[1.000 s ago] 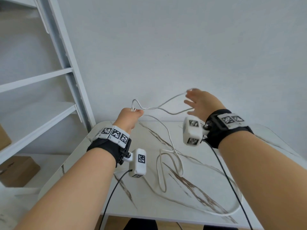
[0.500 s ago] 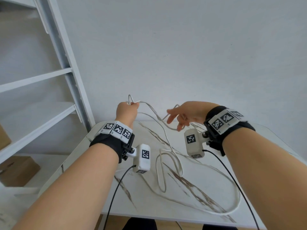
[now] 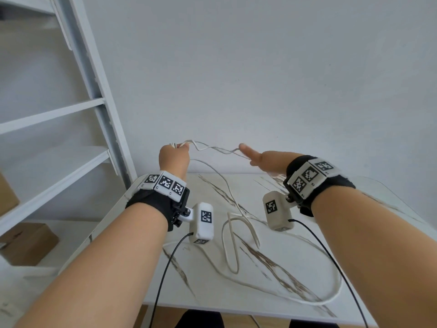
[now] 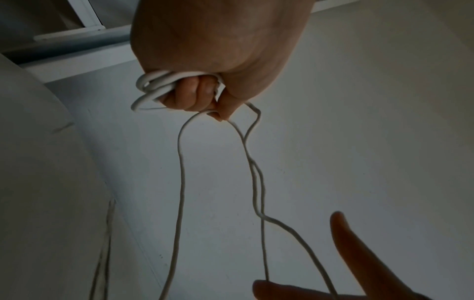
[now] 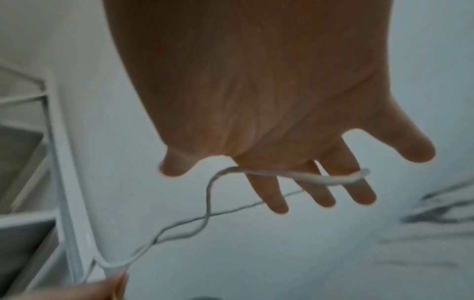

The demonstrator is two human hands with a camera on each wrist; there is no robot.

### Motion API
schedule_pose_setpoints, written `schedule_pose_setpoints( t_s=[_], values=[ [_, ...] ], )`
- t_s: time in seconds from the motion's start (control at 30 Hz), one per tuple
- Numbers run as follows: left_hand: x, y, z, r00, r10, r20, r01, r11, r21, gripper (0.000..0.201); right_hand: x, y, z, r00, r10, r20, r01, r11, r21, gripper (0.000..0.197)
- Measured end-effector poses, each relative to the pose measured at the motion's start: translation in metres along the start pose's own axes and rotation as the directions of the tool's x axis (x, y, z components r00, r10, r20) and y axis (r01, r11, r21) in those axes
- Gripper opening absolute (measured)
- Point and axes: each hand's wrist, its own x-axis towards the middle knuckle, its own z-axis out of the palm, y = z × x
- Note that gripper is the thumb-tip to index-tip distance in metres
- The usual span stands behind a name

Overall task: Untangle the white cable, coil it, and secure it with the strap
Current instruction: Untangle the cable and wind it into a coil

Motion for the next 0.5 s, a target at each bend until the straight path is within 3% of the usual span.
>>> schedule_pose_setpoints(
  t_s=[0.07,0.13,0.2,0.3,0.43,0.5],
  values=[
    [0.001,-0.001,-0.002,1.0,-0.007,0.003,0.007,1.0,0.005,0.035,0.004,0.003,-0.002,0.995,-0.006,-0.103,0.013,0.998,0.067,0.073],
    [0.0,-0.002,-0.002,1.0,-0.01,0.014,0.01,1.0,0.014,0.034,0.014,0.009,-0.002,0.981,-0.014,-0.196,0.014,1.0,0.001,0.045],
    [-0.001,-0.003,-0.002,0.999,-0.019,0.045,0.018,0.999,0.031,0.034,0.016,0.015,0.0,0.974,-0.016,-0.228,0.013,1.0,-0.012,0.06],
    [-0.002,-0.005,-0.001,0.995,-0.037,0.096,0.031,0.998,0.063,0.02,0.022,0.023,0.004,0.914,-0.057,-0.402,0.069,0.998,0.016,0.084],
    [0.0,-0.006,-0.001,0.987,-0.081,0.138,0.063,0.99,0.127,0.024,0.025,0.024,0.008,0.789,-0.04,-0.613,0.036,0.999,-0.019,0.065],
    [0.001,-0.007,0.0,0.983,-0.102,0.151,0.082,0.988,0.13,0.02,0.027,0.024,0.008,0.782,-0.027,-0.623,0.055,0.998,0.026,0.057]
  ],
)
